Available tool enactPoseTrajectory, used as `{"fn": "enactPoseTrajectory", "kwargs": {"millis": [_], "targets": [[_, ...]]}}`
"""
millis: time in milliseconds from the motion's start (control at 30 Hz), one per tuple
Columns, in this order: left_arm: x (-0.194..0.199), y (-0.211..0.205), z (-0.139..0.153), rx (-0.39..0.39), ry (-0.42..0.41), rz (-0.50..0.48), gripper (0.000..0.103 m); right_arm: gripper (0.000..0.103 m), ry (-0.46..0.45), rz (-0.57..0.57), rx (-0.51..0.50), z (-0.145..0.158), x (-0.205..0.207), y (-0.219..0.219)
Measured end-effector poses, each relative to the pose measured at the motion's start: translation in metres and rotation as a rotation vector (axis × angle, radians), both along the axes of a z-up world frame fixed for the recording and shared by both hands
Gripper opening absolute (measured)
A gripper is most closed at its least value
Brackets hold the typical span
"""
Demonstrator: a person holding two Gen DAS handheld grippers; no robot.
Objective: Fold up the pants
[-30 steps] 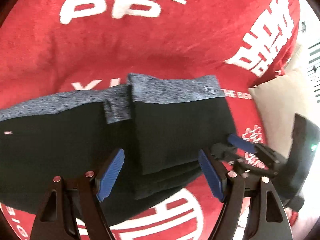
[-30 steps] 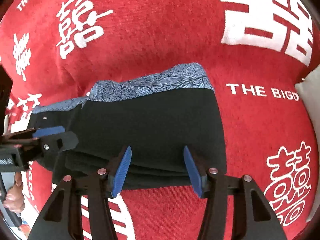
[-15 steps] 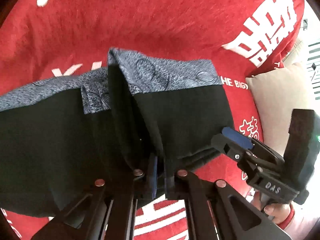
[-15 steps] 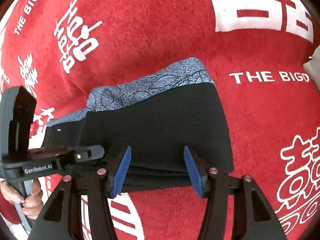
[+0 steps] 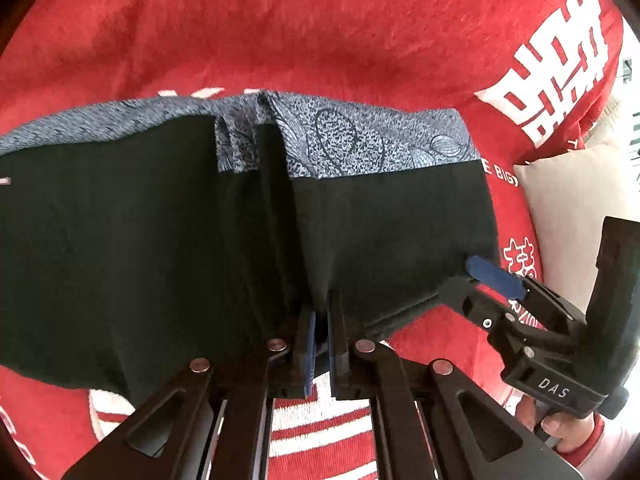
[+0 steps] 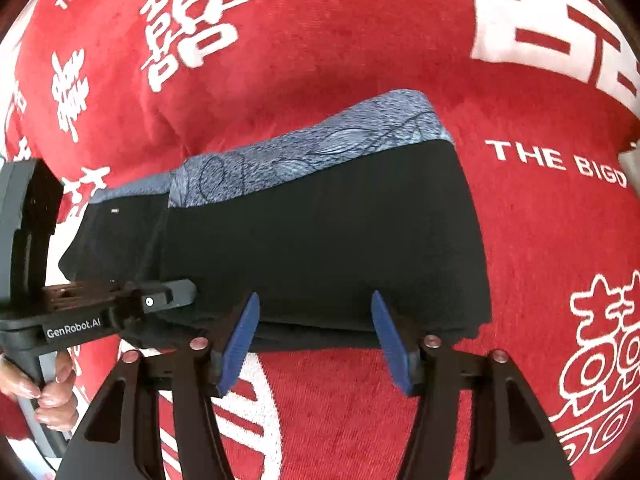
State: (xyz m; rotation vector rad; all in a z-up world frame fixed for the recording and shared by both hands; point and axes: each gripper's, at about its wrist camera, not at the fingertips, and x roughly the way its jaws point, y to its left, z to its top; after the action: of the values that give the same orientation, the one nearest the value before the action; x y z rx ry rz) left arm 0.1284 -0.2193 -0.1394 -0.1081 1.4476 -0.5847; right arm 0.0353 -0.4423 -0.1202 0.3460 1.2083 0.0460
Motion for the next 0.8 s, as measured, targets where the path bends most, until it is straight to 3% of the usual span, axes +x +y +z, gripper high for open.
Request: {"fn": "enactPoseTrajectory", "kwargs": {"millis": [67,133,167,267,333,367,400,533,700,800], "targets": [[-0.001,-0.002,0.010,0.035,-0.032,-0.017,0.012,0.064,0.008,0.011,0.020,0.004,0.001,-0.001],[-0.001,-0.001,0.024,0.090,-0.076,-0.018,0.052,0.064,0.008,0.003,0.068,0.011,0.002,-0.008],[0.000,0.001,0.033,0.092,-0.104,-0.008,0.059,0.064,0.002,-0.012,0.087,0.017,0.002,-0.014],[0.007,0.001,0.055,0.083,-0.170,-0.008,0.061,0.063,-0.025,-0.091,0.103,0.033,0.006,-0.040],[0.015,-0.007,0.062,0.082,-0.190,-0.014,0.061,0.042,-0.023,-0.154,0.098,0.037,0.015,-0.061],[0.019,-0.014,0.063,0.080,-0.196,-0.016,0.061,0.025,-0.004,-0.182,0.087,0.035,0.022,-0.071],[0.023,-0.021,0.063,0.079,-0.202,-0.018,0.061,0.021,0.013,-0.207,0.076,0.032,0.029,-0.079],[0.039,-0.053,0.051,0.078,-0.208,-0.025,0.061,0.019,0.045,-0.266,0.079,0.019,0.067,-0.104],[0.040,-0.067,0.018,0.148,-0.164,-0.047,0.061,0.019,0.093,-0.202,0.017,-0.001,0.112,-0.104],[0.033,-0.061,0.001,0.170,-0.125,-0.049,0.061,0.022,0.149,-0.147,0.056,-0.018,0.126,-0.101]]}}
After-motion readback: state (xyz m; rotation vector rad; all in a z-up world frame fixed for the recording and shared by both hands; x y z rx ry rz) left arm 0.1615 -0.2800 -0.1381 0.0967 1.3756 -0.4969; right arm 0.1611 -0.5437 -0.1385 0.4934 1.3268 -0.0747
